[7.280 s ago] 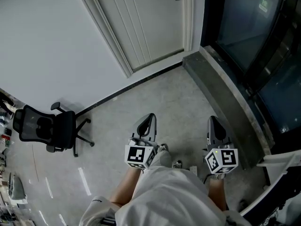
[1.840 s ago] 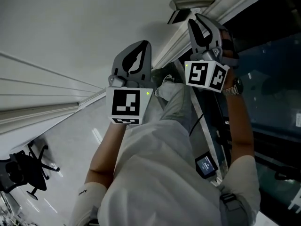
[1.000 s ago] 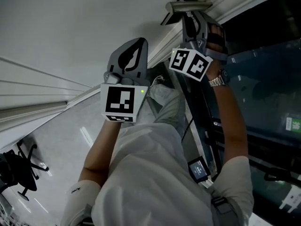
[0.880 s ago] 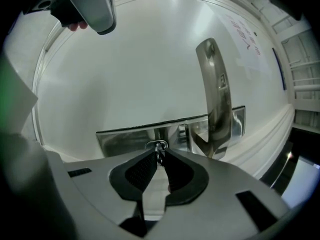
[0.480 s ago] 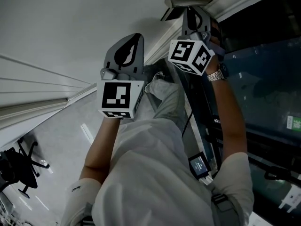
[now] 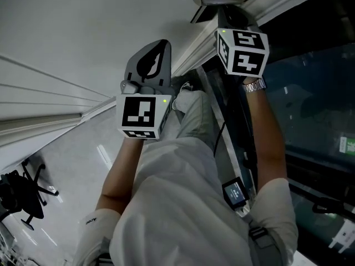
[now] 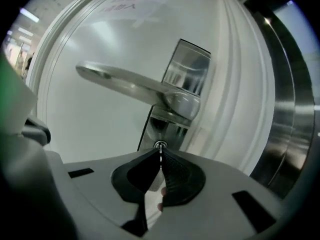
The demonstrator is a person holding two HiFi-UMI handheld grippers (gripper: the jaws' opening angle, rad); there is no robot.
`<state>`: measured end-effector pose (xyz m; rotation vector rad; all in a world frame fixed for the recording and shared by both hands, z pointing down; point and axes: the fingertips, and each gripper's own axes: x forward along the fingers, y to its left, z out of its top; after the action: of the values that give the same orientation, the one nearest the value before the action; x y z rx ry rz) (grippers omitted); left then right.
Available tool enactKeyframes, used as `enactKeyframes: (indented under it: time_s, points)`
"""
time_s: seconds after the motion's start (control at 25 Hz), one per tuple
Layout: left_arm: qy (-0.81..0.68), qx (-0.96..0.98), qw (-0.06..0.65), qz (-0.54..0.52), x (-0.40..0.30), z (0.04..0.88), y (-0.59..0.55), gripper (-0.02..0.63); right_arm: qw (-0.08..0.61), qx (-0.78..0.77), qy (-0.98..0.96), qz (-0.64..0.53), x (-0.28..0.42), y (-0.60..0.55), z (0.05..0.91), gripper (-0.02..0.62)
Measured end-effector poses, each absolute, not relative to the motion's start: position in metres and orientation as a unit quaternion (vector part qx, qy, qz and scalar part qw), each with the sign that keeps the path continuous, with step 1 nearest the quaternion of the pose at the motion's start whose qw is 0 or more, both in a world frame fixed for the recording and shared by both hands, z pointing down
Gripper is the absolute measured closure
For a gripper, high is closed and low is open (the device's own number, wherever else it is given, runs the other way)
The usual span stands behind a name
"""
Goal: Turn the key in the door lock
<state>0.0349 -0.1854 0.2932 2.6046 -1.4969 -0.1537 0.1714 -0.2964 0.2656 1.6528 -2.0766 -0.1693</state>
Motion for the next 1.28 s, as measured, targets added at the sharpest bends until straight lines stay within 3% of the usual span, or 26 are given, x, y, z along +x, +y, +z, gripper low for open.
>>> enactKeyframes:
  time_s: [0.32, 0.84, 1.04, 1.28]
  points:
    - [-0.516, 0.852, 0.07, -0.056, 0.03, 0.288, -0.186, 0.597, 0.061, 0.569, -0.796, 0.199, 0.179, -0.297, 0.265, 0.583]
    - [-0.518, 0.85, 0.076, -0.063, 0.031, 0.287, -0.185, 0.597, -0.187, 0.446, -0.73, 0.483, 0.182, -0.3, 0.268, 0.581]
    - [-0.519, 0.849, 0.08, -0.058, 0.029, 0.293, -0.181, 0.597, -0.188, 0.433, -0.751, 0.461, 0.181, -0.3, 0.268, 0.577]
    - [-0.516, 0.851, 0.08, -0.057, 0.03, 0.294, -0.175, 0.597, -0.084, 0.429, -0.821, 0.368, 0.169, -0.275, 0.269, 0.448]
